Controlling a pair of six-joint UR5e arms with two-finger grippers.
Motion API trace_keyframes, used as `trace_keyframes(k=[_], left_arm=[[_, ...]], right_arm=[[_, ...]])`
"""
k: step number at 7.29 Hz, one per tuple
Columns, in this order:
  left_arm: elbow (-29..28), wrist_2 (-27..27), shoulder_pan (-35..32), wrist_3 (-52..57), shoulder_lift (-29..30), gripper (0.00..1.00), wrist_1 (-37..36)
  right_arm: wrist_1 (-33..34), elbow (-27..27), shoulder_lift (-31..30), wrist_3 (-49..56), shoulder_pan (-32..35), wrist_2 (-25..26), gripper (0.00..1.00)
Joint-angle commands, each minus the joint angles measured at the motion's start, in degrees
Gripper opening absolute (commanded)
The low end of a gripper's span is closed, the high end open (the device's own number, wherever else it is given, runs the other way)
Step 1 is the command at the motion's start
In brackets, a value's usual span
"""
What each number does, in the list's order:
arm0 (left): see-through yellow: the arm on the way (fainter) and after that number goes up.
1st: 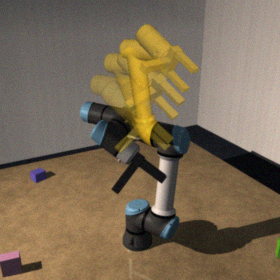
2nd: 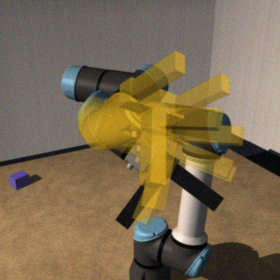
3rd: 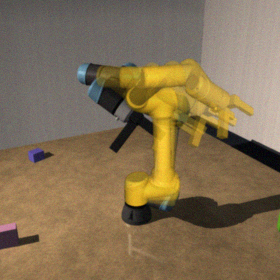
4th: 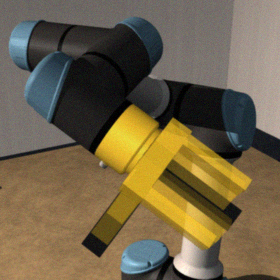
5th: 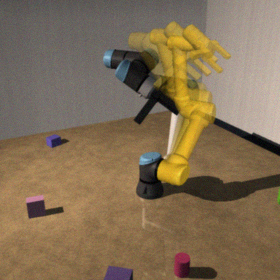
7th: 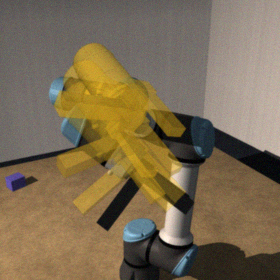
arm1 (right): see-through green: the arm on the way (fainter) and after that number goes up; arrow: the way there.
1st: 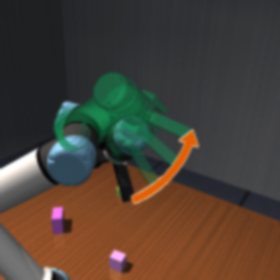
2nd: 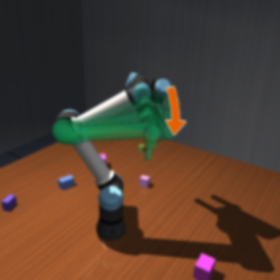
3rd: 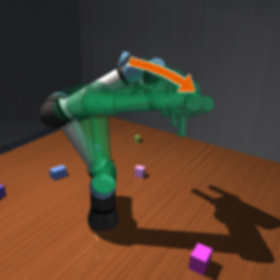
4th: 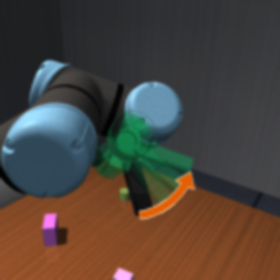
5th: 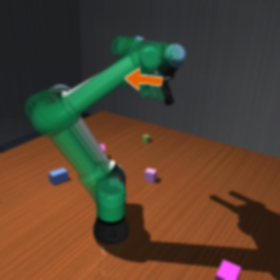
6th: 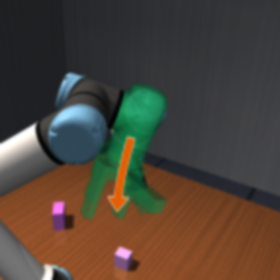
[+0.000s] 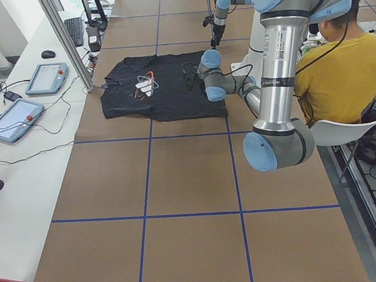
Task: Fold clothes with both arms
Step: 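Move the left gripper down the shirt side to the near hem corner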
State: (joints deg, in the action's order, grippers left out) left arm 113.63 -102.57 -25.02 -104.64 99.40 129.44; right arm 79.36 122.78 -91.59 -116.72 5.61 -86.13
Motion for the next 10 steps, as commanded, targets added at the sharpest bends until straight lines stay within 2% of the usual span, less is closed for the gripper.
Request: trace_keyframes(k=[1,2,3,4,5,8,10], left_arm=[[0.0,0.0,0.1,0.1,-0.2,0.99,-0.2],[0.0,0.0,0.1,0.1,-0.6,0.99,-0.2],[0.0,0.0,0.1,0.1,-0.8,0.99,-0.2],[0.0,0.0,0.1,0.0,-0.8,0.99,-0.2],[0.0,0.0,0.1,0.1,-0.9,0.99,-0.2],[0.6,0.0,0.2,0.1,-0.9,0.99,-4.3],[3.7,1.4,2.6,-0.2,-0.9,0.99,-12.3]], right_arm=[[0.0,-0.8,0.3,0.0,-0.2,0.2,0.59],[0.0,-1.1,0.6,0.0,-0.4,0.2,0.57],[0.0,-1.2,0.6,0.0,-0.4,0.2,0.42],[0.0,-1.2,0.6,0.0,-0.3,0.2,0.08],[0.0,-1.1,0.5,0.0,-0.3,0.2,0.0],[-0.1,0.4,0.5,0.1,0.1,-0.1,0.0],[0.0,1.9,-0.1,0.1,0.4,-0.3,0.0]])
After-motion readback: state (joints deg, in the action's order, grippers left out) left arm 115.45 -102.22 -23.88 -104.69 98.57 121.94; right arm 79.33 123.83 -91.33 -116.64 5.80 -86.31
